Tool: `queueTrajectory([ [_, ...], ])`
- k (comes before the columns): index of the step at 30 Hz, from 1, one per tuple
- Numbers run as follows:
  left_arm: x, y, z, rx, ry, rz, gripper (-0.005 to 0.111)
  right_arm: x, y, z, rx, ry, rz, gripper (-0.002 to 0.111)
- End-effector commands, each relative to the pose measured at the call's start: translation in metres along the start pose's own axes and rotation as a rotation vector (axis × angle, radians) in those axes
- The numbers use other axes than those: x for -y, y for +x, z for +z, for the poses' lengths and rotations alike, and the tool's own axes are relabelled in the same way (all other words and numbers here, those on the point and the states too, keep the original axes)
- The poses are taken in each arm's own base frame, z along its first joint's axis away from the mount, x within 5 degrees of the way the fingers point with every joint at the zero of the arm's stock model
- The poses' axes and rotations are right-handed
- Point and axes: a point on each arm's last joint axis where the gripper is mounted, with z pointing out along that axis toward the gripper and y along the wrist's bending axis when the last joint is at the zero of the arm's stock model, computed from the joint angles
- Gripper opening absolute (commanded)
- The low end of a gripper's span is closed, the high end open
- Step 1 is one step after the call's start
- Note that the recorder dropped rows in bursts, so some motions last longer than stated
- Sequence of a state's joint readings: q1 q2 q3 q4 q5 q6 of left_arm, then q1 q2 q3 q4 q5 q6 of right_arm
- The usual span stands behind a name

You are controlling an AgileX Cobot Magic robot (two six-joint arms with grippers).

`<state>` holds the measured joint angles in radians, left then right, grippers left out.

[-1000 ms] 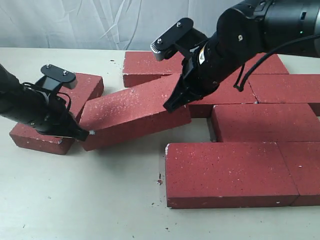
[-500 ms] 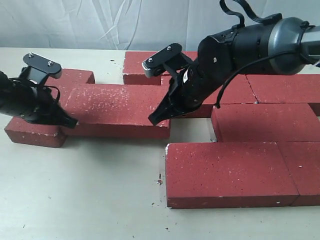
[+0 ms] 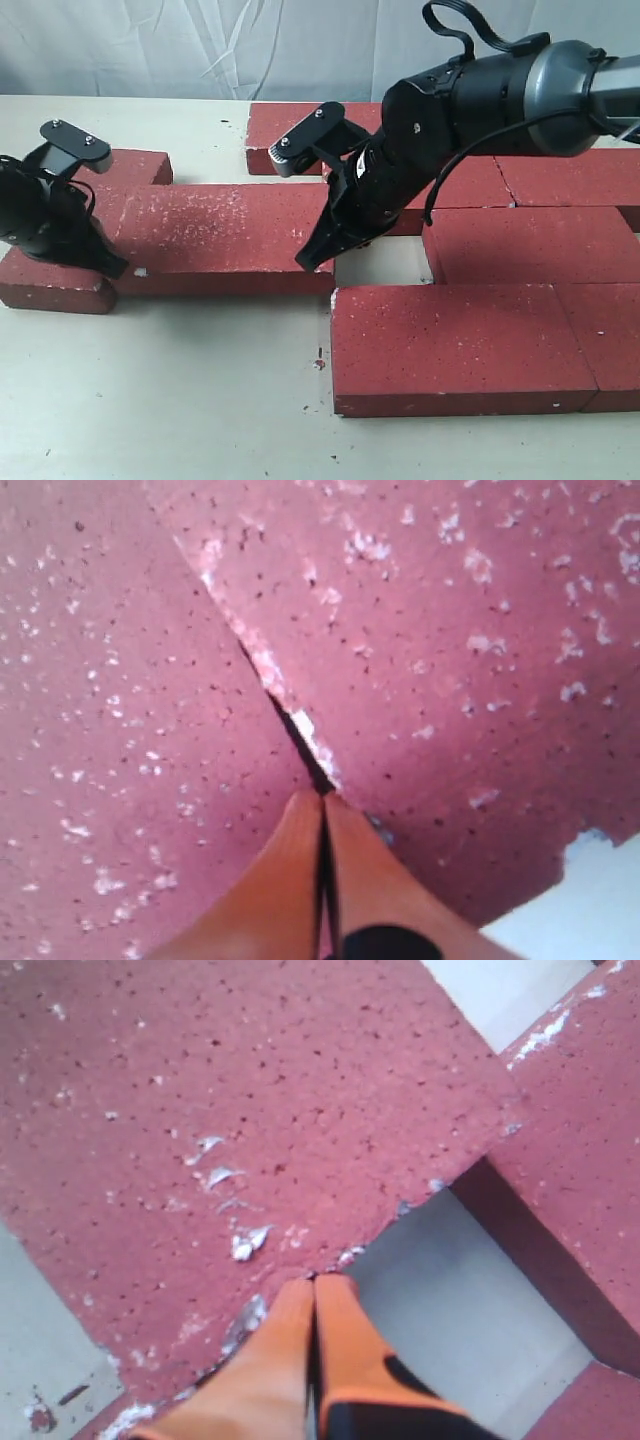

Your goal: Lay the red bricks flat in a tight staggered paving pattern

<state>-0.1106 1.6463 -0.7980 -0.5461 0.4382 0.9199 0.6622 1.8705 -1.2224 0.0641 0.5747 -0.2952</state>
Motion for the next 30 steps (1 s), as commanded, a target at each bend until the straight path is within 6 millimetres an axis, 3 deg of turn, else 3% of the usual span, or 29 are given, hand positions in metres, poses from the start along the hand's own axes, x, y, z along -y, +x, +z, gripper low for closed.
queueTrajectory([
  [1, -0.007, -0.018, -0.008, 0.112, -0.097, 0.009, 0.000, -0.005, -0.012, 0.001, 0.099, 0.001, -0.002, 0.007],
  [3, -0.012, -0.024, -0.010, 0.151, -0.142, 0.016, 0.000, -0.005, -0.012, 0.001, 0.098, 0.002, -0.005, 0.020],
  [6, -0.017, -0.029, -0.013, 0.184, -0.196, 0.044, 0.000, -0.005, -0.010, 0.001, 0.074, -0.001, -0.032, 0.047],
  [8, -0.011, -0.026, -0.013, 0.128, -0.118, 0.050, 0.000, -0.002, -0.011, -0.005, 0.064, 0.021, -0.092, 0.065],
  [10, 0.001, -0.017, -0.015, -0.019, 0.028, 0.116, 0.000, 0.001, -0.006, -0.018, -0.008, 0.025, -0.101, 0.066],
  [11, 0.003, -0.014, -0.016, -0.067, 0.068, 0.138, 0.000, 0.001, -0.004, -0.024, -0.025, 0.030, -0.105, 0.064],
  [14, 0.001, -0.018, -0.018, -0.060, 0.056, 0.155, 0.000, 0.002, -0.006, -0.045, 0.027, 0.059, -0.079, 0.040],
  [20, -0.006, -0.024, -0.018, -0.002, -0.030, 0.152, 0.000, 0.003, -0.005, -0.025, 0.135, 0.096, -0.104, -0.001],
  [24, -0.017, -0.021, -0.019, -0.024, -0.119, 0.109, 0.000, 0.004, -0.002, -0.019, 0.104, 0.101, -0.131, -0.001],
  [30, -0.035, -0.013, -0.023, -0.041, -0.160, 0.022, 0.000, 0.022, 0.008, -0.018, 0.031, 0.146, -0.112, -0.001],
])
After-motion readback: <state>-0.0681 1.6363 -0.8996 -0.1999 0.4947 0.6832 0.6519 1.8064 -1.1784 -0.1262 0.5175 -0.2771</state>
